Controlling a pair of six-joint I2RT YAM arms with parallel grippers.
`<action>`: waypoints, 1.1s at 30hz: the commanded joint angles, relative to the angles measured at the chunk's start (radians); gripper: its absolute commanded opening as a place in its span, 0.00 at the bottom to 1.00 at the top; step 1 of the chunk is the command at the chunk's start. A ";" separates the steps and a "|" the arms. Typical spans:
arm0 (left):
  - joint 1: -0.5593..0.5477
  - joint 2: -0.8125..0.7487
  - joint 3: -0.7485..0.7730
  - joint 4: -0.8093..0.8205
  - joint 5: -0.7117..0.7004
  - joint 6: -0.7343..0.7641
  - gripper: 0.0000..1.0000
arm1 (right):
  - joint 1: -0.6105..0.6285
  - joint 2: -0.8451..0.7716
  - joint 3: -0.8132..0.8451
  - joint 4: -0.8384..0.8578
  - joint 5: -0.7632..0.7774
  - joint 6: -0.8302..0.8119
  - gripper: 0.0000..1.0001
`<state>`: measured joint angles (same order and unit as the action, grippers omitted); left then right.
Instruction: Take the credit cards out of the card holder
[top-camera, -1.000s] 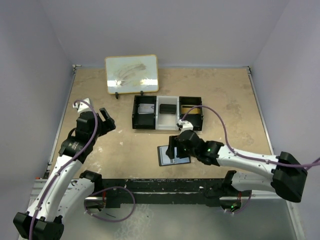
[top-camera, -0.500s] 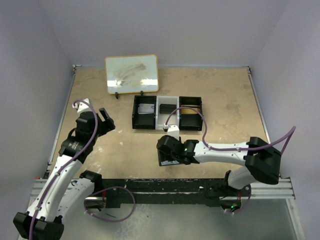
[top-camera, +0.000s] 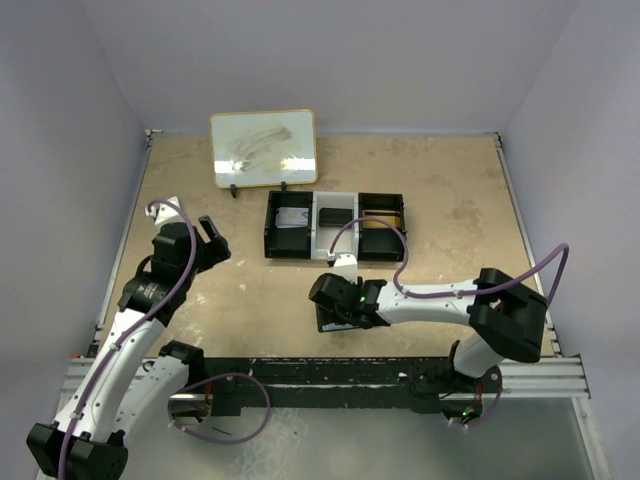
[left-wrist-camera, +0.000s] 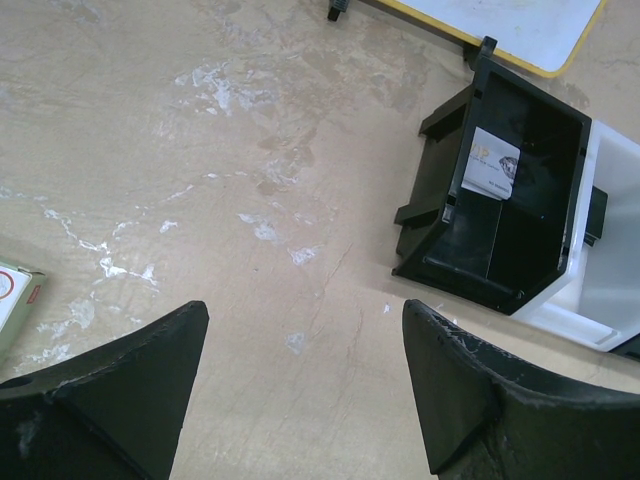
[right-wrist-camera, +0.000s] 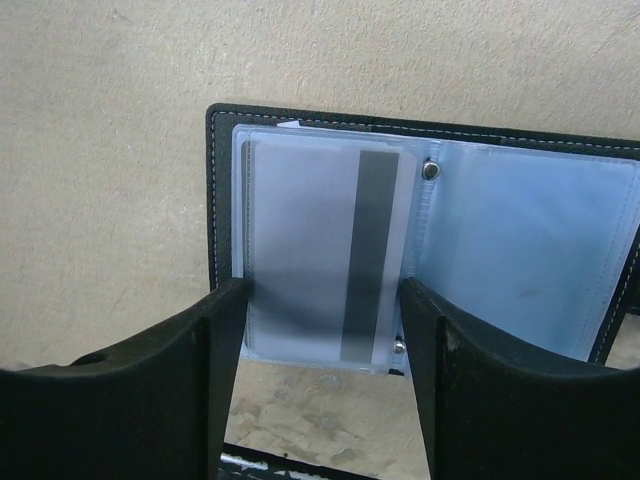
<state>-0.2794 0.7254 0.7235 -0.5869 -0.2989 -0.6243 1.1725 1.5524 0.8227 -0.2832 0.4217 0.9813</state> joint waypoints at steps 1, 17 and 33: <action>0.006 0.000 0.010 0.024 -0.006 0.012 0.76 | 0.002 0.023 0.031 -0.013 0.006 0.027 0.66; 0.007 0.003 0.010 0.024 -0.008 0.012 0.76 | 0.001 0.089 0.100 -0.092 0.034 0.044 0.69; 0.007 0.014 0.006 0.029 0.012 0.013 0.76 | -0.039 -0.030 -0.087 0.182 -0.114 0.009 0.62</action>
<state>-0.2794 0.7395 0.7235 -0.5869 -0.2977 -0.6243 1.1568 1.5467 0.7998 -0.2218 0.3897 0.9848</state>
